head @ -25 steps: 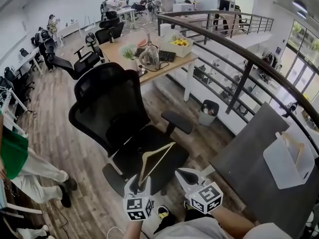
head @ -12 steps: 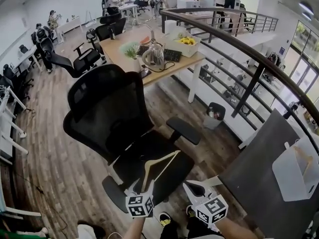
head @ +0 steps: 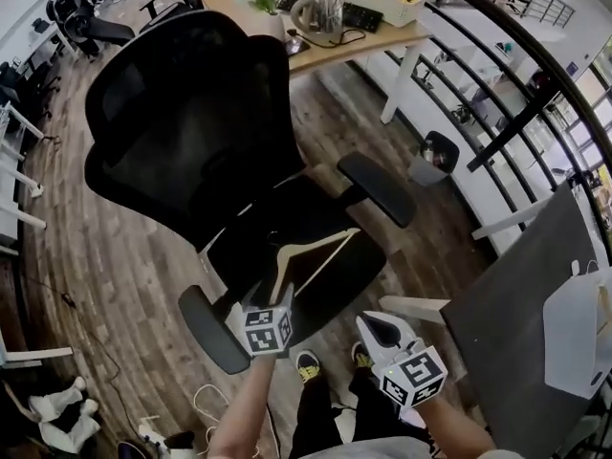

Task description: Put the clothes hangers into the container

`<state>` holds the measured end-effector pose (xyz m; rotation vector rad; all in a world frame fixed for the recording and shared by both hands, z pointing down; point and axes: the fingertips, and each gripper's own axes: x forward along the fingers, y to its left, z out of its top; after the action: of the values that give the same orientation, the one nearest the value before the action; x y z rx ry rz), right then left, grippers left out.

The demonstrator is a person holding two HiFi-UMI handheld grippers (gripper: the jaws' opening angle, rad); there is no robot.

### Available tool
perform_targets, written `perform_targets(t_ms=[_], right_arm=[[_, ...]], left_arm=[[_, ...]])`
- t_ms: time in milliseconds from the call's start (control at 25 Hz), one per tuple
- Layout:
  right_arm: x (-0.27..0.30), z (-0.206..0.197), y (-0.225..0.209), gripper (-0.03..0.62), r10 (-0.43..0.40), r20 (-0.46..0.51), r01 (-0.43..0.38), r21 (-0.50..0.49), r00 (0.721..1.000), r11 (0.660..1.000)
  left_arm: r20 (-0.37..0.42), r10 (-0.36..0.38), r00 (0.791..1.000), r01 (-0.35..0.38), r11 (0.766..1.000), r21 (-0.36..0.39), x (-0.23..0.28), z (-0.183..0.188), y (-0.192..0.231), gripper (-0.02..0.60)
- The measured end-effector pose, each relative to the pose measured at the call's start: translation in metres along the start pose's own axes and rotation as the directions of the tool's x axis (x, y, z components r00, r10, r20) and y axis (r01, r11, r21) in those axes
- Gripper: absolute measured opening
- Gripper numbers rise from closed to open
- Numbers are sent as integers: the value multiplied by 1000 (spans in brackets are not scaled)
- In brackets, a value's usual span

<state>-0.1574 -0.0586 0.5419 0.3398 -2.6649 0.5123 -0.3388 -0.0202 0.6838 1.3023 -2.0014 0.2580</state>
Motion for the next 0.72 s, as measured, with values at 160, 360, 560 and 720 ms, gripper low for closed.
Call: perform_targets(t_ms=[160,360,560,720], right_arm=[[18,-47,-6,-2,19,-72,-15,51,997,999],[32,-94,-23,-2,34,-131,-23,88,991,996],[38,-132,-45,-1,13,-189,11,124,982,992],[41,-152,-53,-1,9,-218,25,150,976,988]], left_arm=[[-98,53,994,-55,998,-19,43,-51,25,262],[-224,134,965,-132,991,22,103,-114,54,267],[-289,155,945,-139,987,77,152,-153,70,267],[-331,177,927,-139,981,135,173,-172,80,265]])
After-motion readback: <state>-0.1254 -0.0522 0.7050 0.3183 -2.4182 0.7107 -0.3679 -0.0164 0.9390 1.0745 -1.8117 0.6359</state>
